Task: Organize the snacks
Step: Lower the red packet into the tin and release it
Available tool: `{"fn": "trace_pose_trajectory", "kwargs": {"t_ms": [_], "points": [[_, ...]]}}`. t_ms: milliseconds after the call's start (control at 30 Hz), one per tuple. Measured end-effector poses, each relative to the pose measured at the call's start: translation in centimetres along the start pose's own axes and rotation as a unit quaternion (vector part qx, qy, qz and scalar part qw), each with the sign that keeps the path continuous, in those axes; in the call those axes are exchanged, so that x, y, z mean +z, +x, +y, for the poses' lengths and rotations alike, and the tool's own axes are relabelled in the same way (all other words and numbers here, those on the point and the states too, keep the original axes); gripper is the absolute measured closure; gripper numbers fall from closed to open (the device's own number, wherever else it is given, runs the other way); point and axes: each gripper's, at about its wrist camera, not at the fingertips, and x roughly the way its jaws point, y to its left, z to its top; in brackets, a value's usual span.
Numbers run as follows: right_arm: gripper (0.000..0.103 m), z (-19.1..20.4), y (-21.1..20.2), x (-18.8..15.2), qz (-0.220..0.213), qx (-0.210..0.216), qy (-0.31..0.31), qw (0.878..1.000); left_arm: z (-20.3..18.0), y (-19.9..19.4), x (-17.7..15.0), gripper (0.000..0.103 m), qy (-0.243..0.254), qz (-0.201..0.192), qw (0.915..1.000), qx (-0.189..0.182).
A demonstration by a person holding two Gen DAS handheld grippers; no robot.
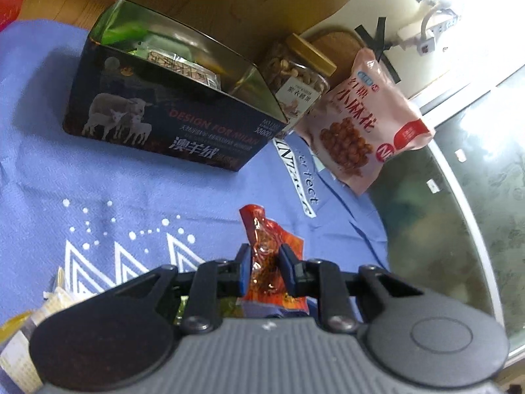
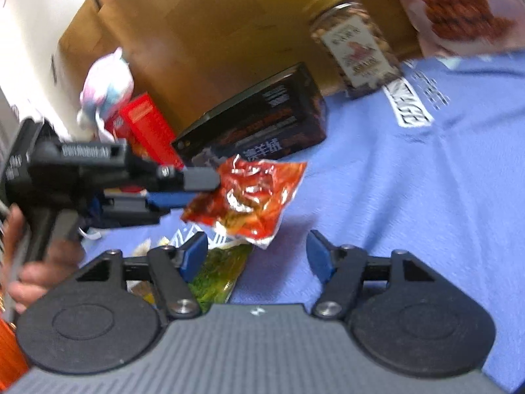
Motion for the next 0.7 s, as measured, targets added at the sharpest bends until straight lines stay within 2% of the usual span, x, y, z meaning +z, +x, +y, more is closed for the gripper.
{"fn": "trace_pose_trajectory", "kwargs": {"t_ms": [100,167,233,300,333,367,400,533,633,700], "points": [[0.038,0.3,0.2,0.4,-0.002,0.011,-0.001,1.0,-0.3,-0.6,0.2,0.084,0.012,-0.005,0.9999,0.006],[0.054,0.1,-0.2,0.9,-0.012,0.034,0.014,0.999,-0.5,-1.2,0.5,0.084,0.019,-0.015,0.9997,0.008],[0.06,0.4,-0.3,1.7,-0.016,0.053,0.02,0.998,-0.9,-1.8,1.3,0.084,0.028,-0.027,0.9992,0.013],[0.064,1.2,0.1,2.9,-0.021,0.051,0.006,0.998,-1.1,-2.2,2.5,0.084,0.033,-0.038,0.9985,0.022],[0.07,1.8,0.4,3.6,-0.025,0.049,-0.008,0.998,-1.2,-2.4,3.2,0.084,0.034,-0.044,0.9981,0.025],[0.081,2.3,0.7,4.2,-0.031,0.043,-0.022,0.998,-1.3,-2.6,4.0,0.084,0.035,-0.05,0.9978,0.025],[0.081,2.9,1.1,5.1,-0.039,0.026,-0.039,0.998,-1.4,-2.8,4.8,0.084,0.037,-0.059,0.9971,0.029],[0.081,2.7,3.8,9.1,-0.047,0.038,-0.038,0.997,-1.4,-2.7,8.4,0.084,0.038,-0.084,0.9947,0.045],[0.081,2.7,6.0,11.4,-0.047,0.031,-0.045,0.997,-1.3,-1.9,10.5,0.083,0.046,-0.094,0.9919,0.072],[0.078,3.0,7.3,12.2,-0.045,0.018,-0.057,0.997,-1.0,-1.3,11.4,0.077,0.05,-0.095,0.9898,0.094]]}}
